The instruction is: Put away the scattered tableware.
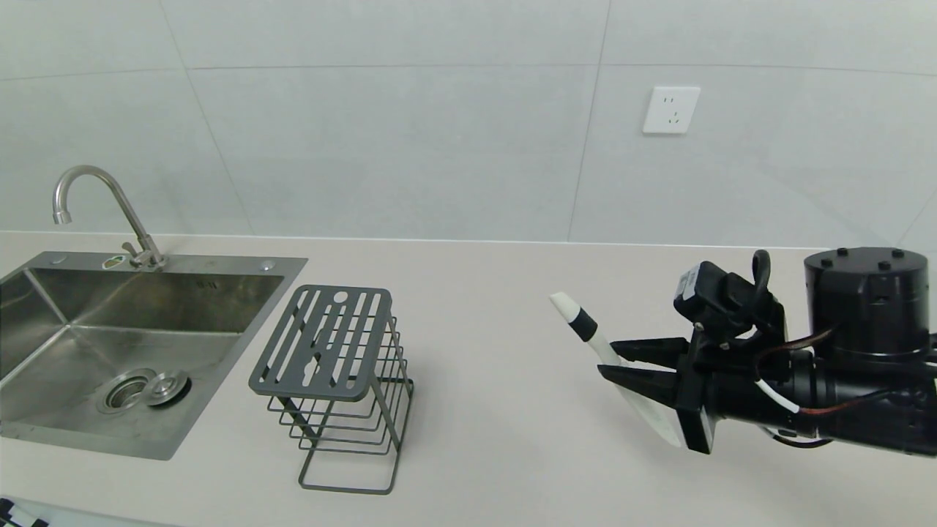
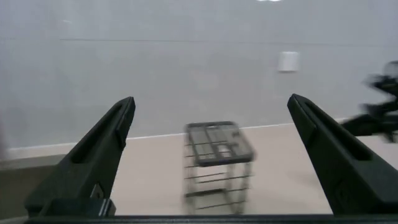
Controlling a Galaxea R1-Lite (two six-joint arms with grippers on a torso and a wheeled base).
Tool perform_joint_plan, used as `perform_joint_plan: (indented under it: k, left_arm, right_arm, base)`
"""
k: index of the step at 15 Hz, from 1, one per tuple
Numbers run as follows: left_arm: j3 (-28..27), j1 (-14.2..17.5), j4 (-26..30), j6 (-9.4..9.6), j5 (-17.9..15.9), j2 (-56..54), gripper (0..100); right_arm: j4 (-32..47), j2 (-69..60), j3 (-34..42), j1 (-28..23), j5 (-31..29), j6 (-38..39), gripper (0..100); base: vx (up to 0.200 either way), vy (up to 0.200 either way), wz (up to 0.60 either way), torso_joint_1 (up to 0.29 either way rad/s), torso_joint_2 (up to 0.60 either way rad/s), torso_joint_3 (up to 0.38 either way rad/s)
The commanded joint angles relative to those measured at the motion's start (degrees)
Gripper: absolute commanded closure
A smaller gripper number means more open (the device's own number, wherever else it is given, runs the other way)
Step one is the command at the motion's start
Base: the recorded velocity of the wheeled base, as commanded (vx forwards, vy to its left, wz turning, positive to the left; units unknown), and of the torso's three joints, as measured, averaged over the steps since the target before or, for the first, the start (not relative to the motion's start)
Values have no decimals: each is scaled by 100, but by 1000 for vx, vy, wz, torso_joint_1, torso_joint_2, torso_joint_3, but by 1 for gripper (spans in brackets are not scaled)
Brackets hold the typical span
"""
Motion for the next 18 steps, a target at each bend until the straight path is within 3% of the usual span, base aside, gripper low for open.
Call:
perform_joint_plan:
  k: [1, 2, 3, 5, 9, 11, 12, 13, 15, 16, 18]
  left_arm:
    - [-284, -291, 144, -522, -625, 425, 0]
    - [-336, -414, 118, -1006, -1152, 750, 0]
    - [-424, -440, 74, -1173, -1399, 1119, 0]
    - [-653, -502, -154, -1173, -1645, 1813, 0]
    - [-627, -1346, -1104, -1111, -2541, 2956, 0]
    - [-688, -1565, -1253, -918, -2770, 3650, 0]
    - [-706, -1688, -1367, -716, -2814, 4002, 0]
    - [-732, -1926, -1745, -373, -2814, 4679, 0]
    - [-758, -2198, -2492, -21, -2717, 5707, 0]
    - [-855, -2339, -2905, 58, -2506, 6243, 0]
    - [-1163, -2523, -3160, -74, -2163, 6788, 0]
  right_arm:
    - [-93, -44, -5, 4, 65, -32, 100]
    - [-154, -35, -14, 4, 162, -50, 100]
    - [-163, -44, -31, 4, 188, -67, 100]
    - [-163, -62, -31, 4, 206, -103, 100]
    - [-400, -62, 21, 92, 215, -103, 100]
    - [-418, -70, -5, 84, 241, -103, 100]
    - [-427, -70, -5, 84, 268, -103, 100]
    - [-427, -114, 12, 84, 276, -103, 100]
    - [-435, -149, 12, 84, 276, -103, 100]
    - [-567, -149, 48, 84, 276, -103, 100]
    - [-831, -123, 188, 75, 285, -94, 100]
  base:
    - [0, 0, 0, 0, 0, 0]
    - [0, 0, 0, 0, 0, 0]
    - [0, 0, 0, 0, 0, 0]
    - [0, 0, 0, 0, 0, 0]
    - [0, 0, 0, 0, 0, 0]
    - [0, 0, 0, 0, 0, 0]
    - [0, 0, 0, 0, 0, 0]
    - [0, 0, 0, 0, 0, 0]
    - [0, 0, 0, 0, 0, 0]
    - [0, 0, 0, 0, 0, 0]
    - [0, 0, 0, 0, 0, 0]
